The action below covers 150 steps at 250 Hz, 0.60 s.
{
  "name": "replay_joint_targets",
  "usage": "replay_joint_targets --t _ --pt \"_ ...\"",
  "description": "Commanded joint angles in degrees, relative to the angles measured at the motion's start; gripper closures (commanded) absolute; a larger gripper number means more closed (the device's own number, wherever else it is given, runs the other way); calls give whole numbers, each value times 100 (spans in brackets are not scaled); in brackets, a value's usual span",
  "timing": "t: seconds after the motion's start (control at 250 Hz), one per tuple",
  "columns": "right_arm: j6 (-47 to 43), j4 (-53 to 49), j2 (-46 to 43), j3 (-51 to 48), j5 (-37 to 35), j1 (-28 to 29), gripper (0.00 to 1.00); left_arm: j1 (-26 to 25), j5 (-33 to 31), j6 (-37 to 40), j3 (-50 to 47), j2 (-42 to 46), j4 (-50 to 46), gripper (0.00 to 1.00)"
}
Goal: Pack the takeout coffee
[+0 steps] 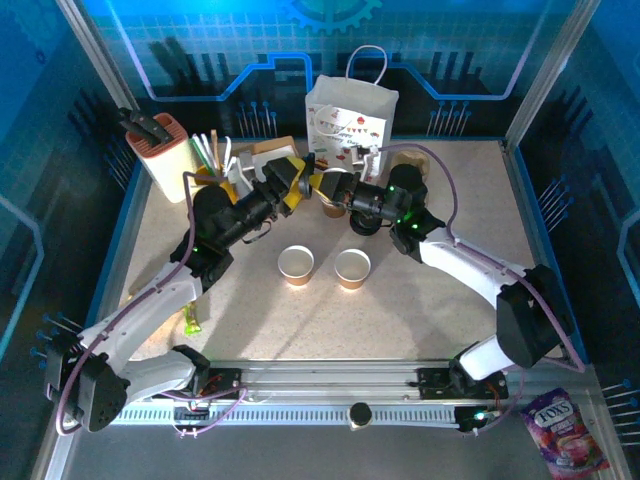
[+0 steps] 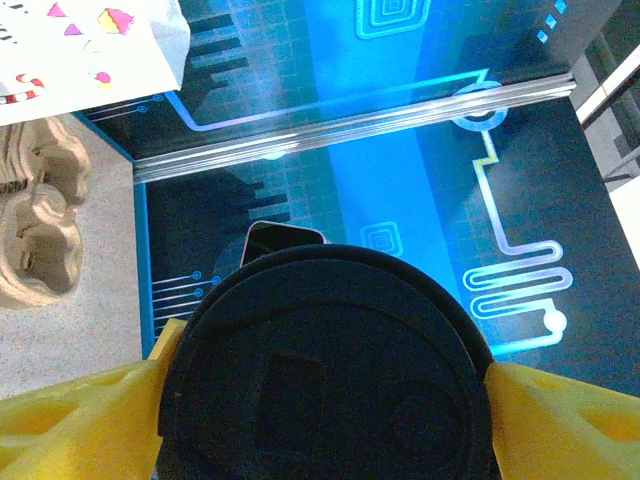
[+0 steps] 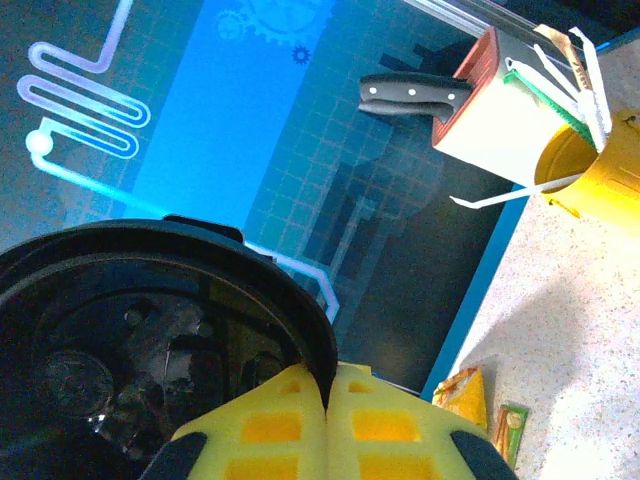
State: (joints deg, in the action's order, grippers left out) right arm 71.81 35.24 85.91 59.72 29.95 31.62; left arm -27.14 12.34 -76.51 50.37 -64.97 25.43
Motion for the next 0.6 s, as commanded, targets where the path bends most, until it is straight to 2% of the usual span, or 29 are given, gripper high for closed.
replay_joint_targets --t 0.0,0.392,0.595 --pt "-38 226 72 113 -103 104 95 -37 128 -114 -63 -30 234 18" --pt "27 248 172 129 -172 154 95 -35 97 -172 -132 -71 333 23" --pt "71 272 242 139 -184 153 94 -37 24 -169 -212 -75 481 29"
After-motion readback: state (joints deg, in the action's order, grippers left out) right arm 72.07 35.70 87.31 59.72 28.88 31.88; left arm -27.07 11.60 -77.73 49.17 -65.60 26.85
